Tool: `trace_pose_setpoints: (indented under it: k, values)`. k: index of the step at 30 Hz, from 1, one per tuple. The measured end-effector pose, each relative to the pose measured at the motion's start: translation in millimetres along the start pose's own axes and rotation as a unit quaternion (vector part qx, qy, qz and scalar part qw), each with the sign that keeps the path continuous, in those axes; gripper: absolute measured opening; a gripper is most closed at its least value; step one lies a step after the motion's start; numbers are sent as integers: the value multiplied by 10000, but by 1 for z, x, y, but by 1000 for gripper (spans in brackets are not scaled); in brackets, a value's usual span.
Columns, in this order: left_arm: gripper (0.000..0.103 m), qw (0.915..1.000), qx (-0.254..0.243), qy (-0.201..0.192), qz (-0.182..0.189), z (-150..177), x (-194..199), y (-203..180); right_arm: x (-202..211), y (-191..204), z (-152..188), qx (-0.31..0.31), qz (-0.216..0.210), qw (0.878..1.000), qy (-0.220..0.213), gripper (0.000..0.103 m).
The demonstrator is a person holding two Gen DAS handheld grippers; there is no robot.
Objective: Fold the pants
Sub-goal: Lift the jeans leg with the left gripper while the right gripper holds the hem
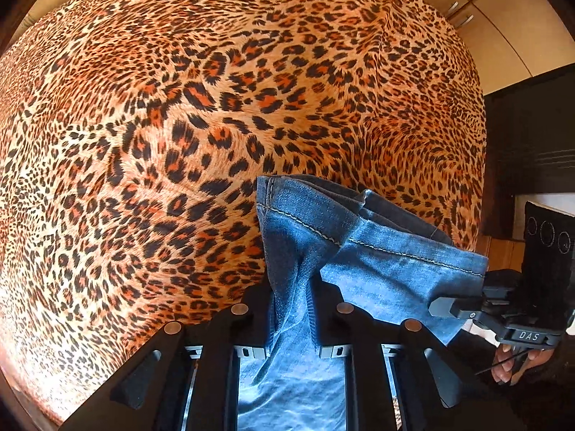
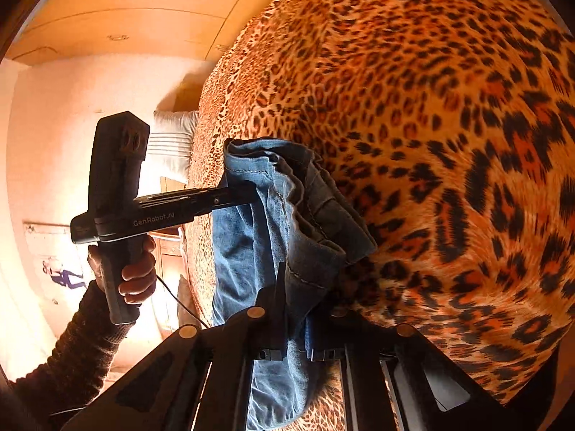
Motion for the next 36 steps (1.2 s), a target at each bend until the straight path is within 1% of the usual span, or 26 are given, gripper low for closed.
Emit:
trace_pose_setpoints:
  k: [2, 7, 13, 19, 22, 25, 27, 29, 30, 31, 32, 33, 35, 36]
  values:
    - [14, 9999, 91, -119, 55, 7, 11, 0, 2, 8, 0, 169, 27, 9998, -40, 5]
    - [14, 9990, 223, -387, 41, 27, 42, 2, 2, 37, -3, 618, 82, 9979, -152, 5]
    - [14, 9958, 530, -744, 102, 56, 82, 9, 2, 79, 12, 1301, 95, 9913, -176, 5]
    - [14, 9884, 964, -1152, 204, 107, 117, 21, -10, 126, 40, 2122, 159, 9771, -54, 5]
    - [14, 9825, 1255, -1334, 332, 139, 126, 31, -14, 143, 64, 2590, 230, 9655, 116, 5]
    - [14, 9761, 1556, -1453, 443, 173, 127, 43, -22, 153, 95, 3052, 306, 9510, 385, 5]
    - [15, 9712, 1806, -1470, 497, 197, 119, 53, -33, 160, 115, 3370, 380, 9387, 613, 5]
    - [17, 9653, 2131, -1405, 548, 222, 107, 65, -49, 163, 136, 3722, 521, 9226, 874, 6]
    - [18, 9623, 2303, -1352, 509, 235, 100, 71, -58, 163, 146, 3884, 622, 9139, 1004, 6]
    - [19, 9595, 2440, -1319, 494, 245, 94, 75, -68, 161, 156, 4013, 703, 9057, 1170, 10]
    - [23, 9559, 2575, -1314, 515, 256, 89, 78, -78, 158, 167, 4126, 807, 8970, 1364, 10]
    - [31, 9513, 2744, -1320, 487, 267, 87, 80, -89, 155, 177, 4280, 972, 8857, 1515, 10]
    - [42, 9424, 2996, -1436, 385, 287, 88, 83, -99, 149, 199, 4654, 1348, 8578, 1715, 15]
    - [42, 9390, 3050, -1539, 405, 298, 91, 82, -105, 146, 207, 4825, 1460, 8440, 1831, 17]
Point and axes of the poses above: each gripper's, at about its wrist camera, not at the fingertips, and x roughly against the way its jaws point, y to its left, z to its underside, the point moved 6 cm from there along -x, roughly the way its jaws point, and after that the axes turned 12 degrees about z, right-handed, at the moved point
